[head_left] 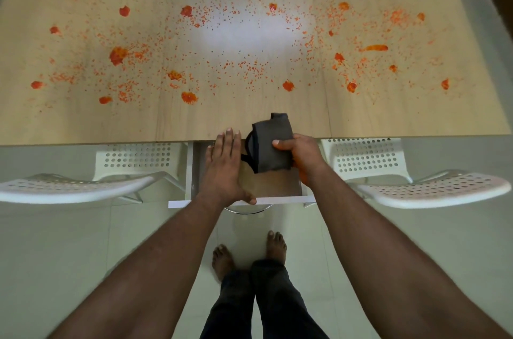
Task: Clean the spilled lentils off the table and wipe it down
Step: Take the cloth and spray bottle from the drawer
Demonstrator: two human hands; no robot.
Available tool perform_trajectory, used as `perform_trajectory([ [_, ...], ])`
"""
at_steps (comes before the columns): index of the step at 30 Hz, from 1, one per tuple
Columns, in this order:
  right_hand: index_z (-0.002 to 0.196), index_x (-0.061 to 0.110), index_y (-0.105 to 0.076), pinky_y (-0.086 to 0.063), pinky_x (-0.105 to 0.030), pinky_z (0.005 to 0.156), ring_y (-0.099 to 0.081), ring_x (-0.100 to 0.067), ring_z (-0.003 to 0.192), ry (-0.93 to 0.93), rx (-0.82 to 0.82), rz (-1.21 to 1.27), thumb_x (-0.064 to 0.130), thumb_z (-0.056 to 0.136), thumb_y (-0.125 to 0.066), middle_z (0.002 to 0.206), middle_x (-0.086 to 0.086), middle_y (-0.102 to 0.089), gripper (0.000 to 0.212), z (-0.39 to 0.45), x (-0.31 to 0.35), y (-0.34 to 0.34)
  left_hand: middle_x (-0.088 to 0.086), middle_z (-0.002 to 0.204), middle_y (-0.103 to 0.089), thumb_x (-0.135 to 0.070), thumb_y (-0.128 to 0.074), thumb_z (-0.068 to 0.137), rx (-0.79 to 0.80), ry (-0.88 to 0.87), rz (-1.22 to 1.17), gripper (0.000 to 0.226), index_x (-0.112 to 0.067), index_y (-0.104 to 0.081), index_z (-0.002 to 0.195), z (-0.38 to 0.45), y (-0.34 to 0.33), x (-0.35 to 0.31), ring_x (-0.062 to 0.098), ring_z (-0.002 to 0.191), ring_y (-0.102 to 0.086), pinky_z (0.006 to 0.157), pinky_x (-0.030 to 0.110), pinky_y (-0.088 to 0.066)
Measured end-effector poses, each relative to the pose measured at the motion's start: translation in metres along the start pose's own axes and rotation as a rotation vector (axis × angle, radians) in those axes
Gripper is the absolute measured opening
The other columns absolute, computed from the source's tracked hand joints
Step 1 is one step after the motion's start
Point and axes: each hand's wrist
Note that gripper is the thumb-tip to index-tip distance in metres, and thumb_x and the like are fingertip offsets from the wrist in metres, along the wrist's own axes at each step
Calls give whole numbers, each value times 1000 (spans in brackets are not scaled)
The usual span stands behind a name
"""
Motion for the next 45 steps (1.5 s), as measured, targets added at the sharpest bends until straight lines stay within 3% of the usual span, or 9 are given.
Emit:
perform_trajectory([
  [6, 120, 7, -72, -61, -28, 63, -73, -29, 101, 83, -30, 89, 5, 86, -79, 113, -10, -77, 35, 9, 4, -26, 2, 171, 32, -77, -91, 46, -47, 69, -62, 180, -16, 36, 157, -7, -2, 12, 25, 159, 27, 131, 56, -4],
  [11, 119, 13, -70, -64, -48, 89, -71, -31, 109, 153, -193, 406, -1, 83, -77, 119, -8, -76, 40, 28, 12, -28, 3, 172, 29, -81, -88, 46, -57, 69, -37, 180, -16, 38, 156, -6, -4, 17, 25, 160, 24, 131, 55, -5],
  [19, 116, 16, -77, -64, -35, 87, -74, -16, 96, 82, -602, 202, 31, 76, -89, 105, 3, -78, 44, 50, -9, -21, 5, 172, 29, -82, -87, 46, -36, 81, -4, 178, -17, 35, 158, -3, -5, 15, 25, 159, 25, 130, 56, -5],
  [23, 105, 23, -70, -66, -39, 74, -73, -19, 91, 5, -529, 359, 21, 84, -88, 101, 2, -73, 28, 45, -11, -35, 5, 173, 27, -82, -87, 44, -40, 87, 0, 179, -17, 33, 159, -3, -4, 14, 26, 160, 24, 130, 57, -8],
  [29, 100, 26, -66, -67, -43, 78, -73, -28, 104, 9, -422, 471, 13, 82, -90, 114, -5, -73, 33, 44, -14, -46, 4, 172, 29, -81, -88, 47, -24, 84, -13, 177, -16, 32, 160, -5, -2, 15, 24, 159, 26, 130, 57, -6],
  [32, 114, 12, -71, -67, -40, 71, -76, -26, 97, 35, -471, 359, 24, 80, -93, 111, -7, -75, 42, 38, -15, -40, 3, 171, 32, -81, -88, 48, -14, 82, -11, 175, -16, 31, 160, -6, -3, 19, 23, 158, 29, 130, 57, -6],
  [35, 97, 7, -71, -66, -36, 63, -78, -24, 79, 23, -495, 180, 41, 79, -92, 92, -9, -77, 44, 26, -23, -38, -1, 170, 35, -78, -90, 48, -19, 63, -37, 175, -17, 31, 161, -9, -5, 27, 21, 158, 30, 131, 56, -6],
  [40, 91, 7, -67, -66, -50, 70, -77, -28, 67, 10, -224, -280, 41, 85, -86, 78, -12, -75, 40, 15, -65, -53, 4, 168, 39, -77, -92, 45, -136, 170, -192, 178, -15, 26, 162, -23, -13, 49, 28, 159, 25, 131, 48, -3],
  [45, 83, 10, -69, -42, -26, 52, -67, -24, 77, 92, -71, -963, 37, 74, -84, 81, -5, -69, 32, 32, -84, -99, 14, 172, 25, -76, -92, 47, -98, 298, -377, 175, -8, 20, 164, -31, -26, 70, 28, 161, 17, 131, 40, 1],
])
Point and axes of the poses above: each hand's wrist, its own z-axis towards the middle knuckle, its own y-axis out of the back of the hand, x = y × z
